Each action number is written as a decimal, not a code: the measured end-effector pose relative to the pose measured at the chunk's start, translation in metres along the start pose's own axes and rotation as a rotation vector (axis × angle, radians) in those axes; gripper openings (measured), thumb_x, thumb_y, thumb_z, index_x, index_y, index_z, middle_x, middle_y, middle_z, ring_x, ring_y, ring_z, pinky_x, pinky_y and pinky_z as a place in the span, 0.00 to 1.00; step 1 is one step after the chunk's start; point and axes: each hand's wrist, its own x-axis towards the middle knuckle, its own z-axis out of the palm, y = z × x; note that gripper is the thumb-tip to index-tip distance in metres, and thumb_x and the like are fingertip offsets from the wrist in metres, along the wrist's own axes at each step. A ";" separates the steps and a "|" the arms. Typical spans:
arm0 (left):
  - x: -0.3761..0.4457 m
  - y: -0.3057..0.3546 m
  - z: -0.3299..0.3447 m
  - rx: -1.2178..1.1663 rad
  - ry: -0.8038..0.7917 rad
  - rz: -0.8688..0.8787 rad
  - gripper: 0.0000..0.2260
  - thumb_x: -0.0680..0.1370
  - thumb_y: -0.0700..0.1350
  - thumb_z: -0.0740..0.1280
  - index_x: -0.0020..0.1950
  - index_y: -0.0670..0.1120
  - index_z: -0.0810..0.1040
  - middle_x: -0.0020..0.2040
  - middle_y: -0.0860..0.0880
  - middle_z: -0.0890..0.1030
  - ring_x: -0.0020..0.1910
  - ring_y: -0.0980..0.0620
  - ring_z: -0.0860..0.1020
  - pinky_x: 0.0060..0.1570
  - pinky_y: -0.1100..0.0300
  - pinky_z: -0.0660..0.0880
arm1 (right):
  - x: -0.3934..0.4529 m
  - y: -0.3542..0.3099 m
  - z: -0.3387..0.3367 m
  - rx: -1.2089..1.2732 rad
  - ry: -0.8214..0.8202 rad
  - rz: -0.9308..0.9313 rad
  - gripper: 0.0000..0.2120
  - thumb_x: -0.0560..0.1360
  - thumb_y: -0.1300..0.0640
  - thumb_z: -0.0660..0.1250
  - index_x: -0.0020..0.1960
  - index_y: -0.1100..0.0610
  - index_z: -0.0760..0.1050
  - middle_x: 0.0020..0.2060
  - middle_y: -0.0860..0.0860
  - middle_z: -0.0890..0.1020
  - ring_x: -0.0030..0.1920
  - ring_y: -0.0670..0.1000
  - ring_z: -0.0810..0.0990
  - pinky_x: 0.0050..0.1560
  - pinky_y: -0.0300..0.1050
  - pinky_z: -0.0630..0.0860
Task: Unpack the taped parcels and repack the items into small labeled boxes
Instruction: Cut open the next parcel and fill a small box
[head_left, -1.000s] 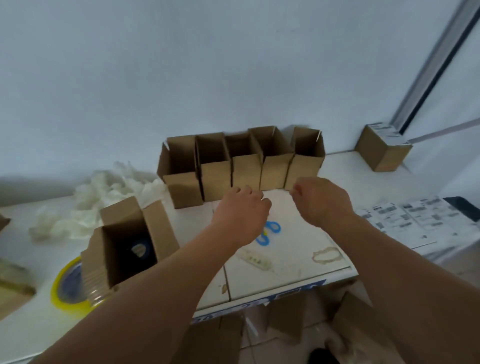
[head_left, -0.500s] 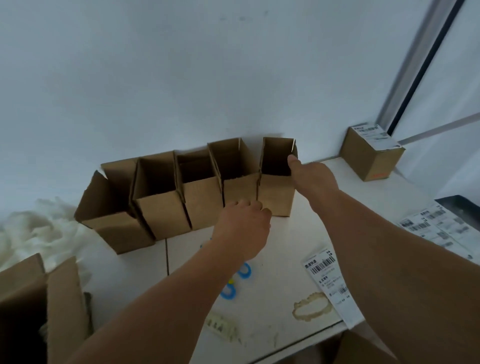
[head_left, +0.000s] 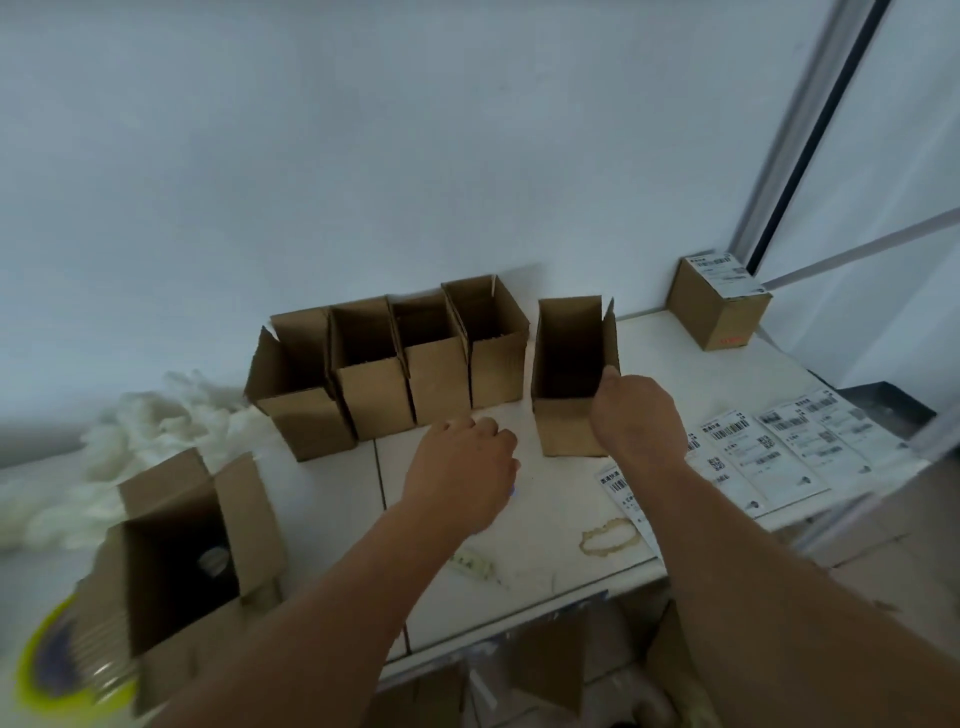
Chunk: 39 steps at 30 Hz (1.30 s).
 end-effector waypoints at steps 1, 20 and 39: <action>-0.017 -0.002 -0.005 0.012 0.002 -0.011 0.14 0.84 0.52 0.51 0.61 0.48 0.73 0.59 0.49 0.76 0.57 0.47 0.73 0.56 0.53 0.67 | -0.017 0.001 -0.002 -0.019 0.002 -0.007 0.26 0.84 0.47 0.46 0.60 0.62 0.77 0.56 0.58 0.80 0.55 0.57 0.78 0.51 0.48 0.69; -0.224 -0.088 -0.022 -0.044 0.119 -0.478 0.17 0.84 0.55 0.51 0.62 0.53 0.77 0.59 0.54 0.78 0.60 0.51 0.73 0.57 0.55 0.70 | -0.221 -0.038 0.057 -0.141 -0.261 -0.251 0.23 0.84 0.45 0.43 0.55 0.56 0.74 0.53 0.54 0.81 0.56 0.52 0.79 0.58 0.47 0.75; -0.219 -0.163 0.032 -0.580 0.202 -0.842 0.23 0.82 0.53 0.59 0.77 0.49 0.63 0.78 0.49 0.60 0.75 0.46 0.57 0.72 0.47 0.59 | -0.200 -0.076 0.087 0.037 -0.086 -0.340 0.23 0.81 0.39 0.51 0.66 0.51 0.72 0.60 0.51 0.78 0.60 0.51 0.76 0.58 0.46 0.74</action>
